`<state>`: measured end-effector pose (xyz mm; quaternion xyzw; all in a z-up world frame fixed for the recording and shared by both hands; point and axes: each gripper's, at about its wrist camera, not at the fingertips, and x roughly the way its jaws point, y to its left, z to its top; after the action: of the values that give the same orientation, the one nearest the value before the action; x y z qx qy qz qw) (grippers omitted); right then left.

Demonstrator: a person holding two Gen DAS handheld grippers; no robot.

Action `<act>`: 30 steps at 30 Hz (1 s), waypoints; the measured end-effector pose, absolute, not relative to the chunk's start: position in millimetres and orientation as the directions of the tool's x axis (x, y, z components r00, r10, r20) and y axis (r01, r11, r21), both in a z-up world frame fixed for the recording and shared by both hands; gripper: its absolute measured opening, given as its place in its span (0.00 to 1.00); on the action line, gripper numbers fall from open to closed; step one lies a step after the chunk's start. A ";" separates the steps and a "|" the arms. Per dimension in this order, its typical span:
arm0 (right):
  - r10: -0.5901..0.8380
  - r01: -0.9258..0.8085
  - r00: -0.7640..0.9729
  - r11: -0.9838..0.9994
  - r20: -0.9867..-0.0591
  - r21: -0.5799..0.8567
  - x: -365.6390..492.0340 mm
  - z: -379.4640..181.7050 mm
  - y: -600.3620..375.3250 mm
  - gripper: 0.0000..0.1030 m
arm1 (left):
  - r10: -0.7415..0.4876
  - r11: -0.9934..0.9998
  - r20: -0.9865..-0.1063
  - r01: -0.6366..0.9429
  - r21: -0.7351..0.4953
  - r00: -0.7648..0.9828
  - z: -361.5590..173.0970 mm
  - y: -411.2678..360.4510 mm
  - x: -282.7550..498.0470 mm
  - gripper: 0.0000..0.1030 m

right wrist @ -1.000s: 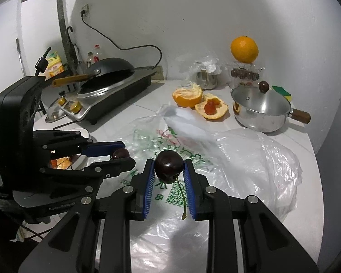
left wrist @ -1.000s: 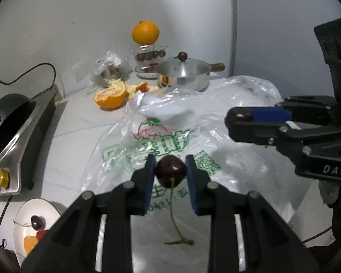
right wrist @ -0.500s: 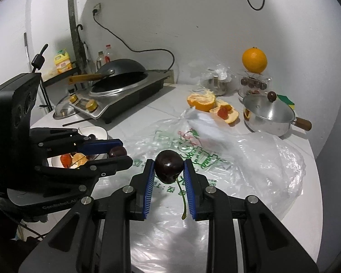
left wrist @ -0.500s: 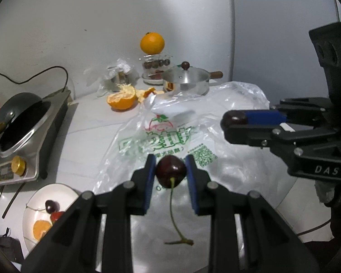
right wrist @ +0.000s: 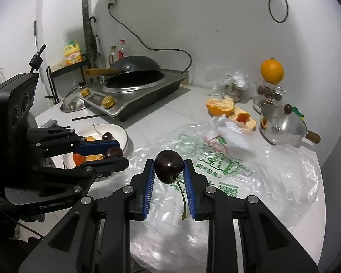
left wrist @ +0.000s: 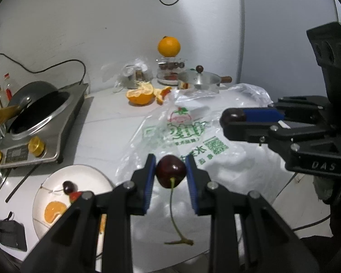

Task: Organize fruits
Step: 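Carry both held cherries from the bag over the white plate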

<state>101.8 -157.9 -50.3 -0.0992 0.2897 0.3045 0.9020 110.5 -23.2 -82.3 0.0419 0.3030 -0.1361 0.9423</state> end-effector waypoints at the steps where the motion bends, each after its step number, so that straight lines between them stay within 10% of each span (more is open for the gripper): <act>1: 0.492 -0.610 0.645 0.792 -0.584 -0.006 100.7 -50.2 -153.8 0.26 | -0.230 0.960 -0.582 0.279 -0.006 0.780 -82.6 -19.8 110.2 0.26; 30: 0.517 -0.709 0.569 0.702 -0.640 -0.064 91.8 -56.8 -48.2 0.26 | -0.176 0.984 -0.567 0.153 -0.089 0.804 -103.8 82.0 78.0 0.27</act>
<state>91.8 -48.2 -56.8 -0.1592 0.3030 0.3518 0.8713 78.0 82.0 -103.8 -0.0195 0.3005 -0.0865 0.9496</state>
